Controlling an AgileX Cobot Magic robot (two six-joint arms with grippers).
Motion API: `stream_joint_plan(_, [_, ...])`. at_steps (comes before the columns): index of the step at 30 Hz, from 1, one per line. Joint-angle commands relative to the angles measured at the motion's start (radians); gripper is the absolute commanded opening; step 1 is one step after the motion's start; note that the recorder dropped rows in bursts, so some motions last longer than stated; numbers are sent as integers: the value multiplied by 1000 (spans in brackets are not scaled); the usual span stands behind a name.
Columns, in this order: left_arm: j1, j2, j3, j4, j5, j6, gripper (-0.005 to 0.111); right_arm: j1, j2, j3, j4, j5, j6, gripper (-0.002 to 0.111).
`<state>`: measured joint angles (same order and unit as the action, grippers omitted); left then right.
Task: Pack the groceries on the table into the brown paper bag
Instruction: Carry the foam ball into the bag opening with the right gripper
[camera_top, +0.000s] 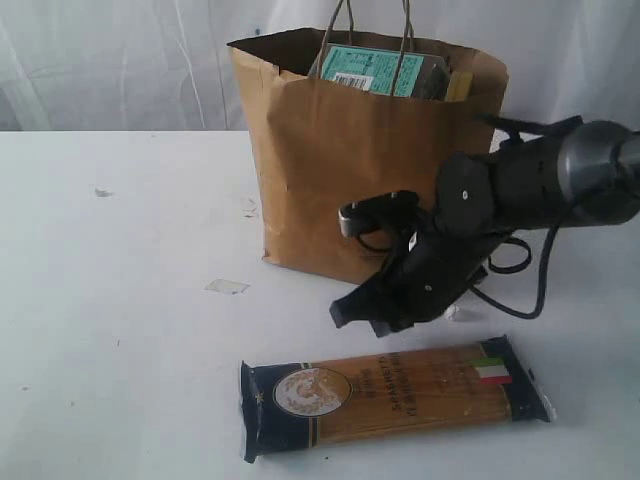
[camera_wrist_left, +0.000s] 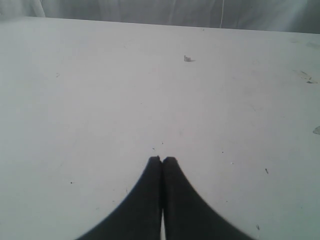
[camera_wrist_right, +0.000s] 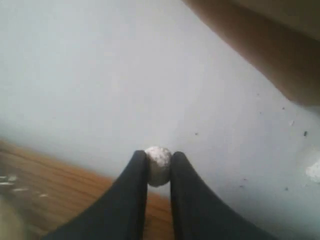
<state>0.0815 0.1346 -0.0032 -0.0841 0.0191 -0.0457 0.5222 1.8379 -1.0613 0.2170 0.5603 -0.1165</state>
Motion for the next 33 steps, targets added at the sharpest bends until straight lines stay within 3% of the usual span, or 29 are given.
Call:
stream_joint_plan(1, [-6,-4,3,-5,-3,-3,0,20,-117,-31,229,53,-216,0])
stream_joint_plan(4, [-6,-4,3,-5,-3,-3,0,34,-198,-31,329,105,-317,0])
stream_joint_plan(10, [-6,-4,3,-5,-3,-3,0,82,-351,13,358,158,-355,0])
stream_joint_plan(18, [-6,-4,3,-5,-3,-3,0,228,-526,337,580,-208,-381,0])
stream_joint_plan(24, [-6,-4,3,-5,-3,-3,0,262,-672,434,600,-230,-374,0])
stream_joint_plan(27, [-7,-6,3,-5,-3,-3,0,262,-805,434,600,-400,-374,0])
stream_joint_plan(32, [-46,-6,3,-5,-3,-3,0,244,-933,416,627,-946,-384,0])
stream_joint_plan(33, [-54,-6,3,-5,-3,-3,0,214,-933,383,697,-981,-429,0])
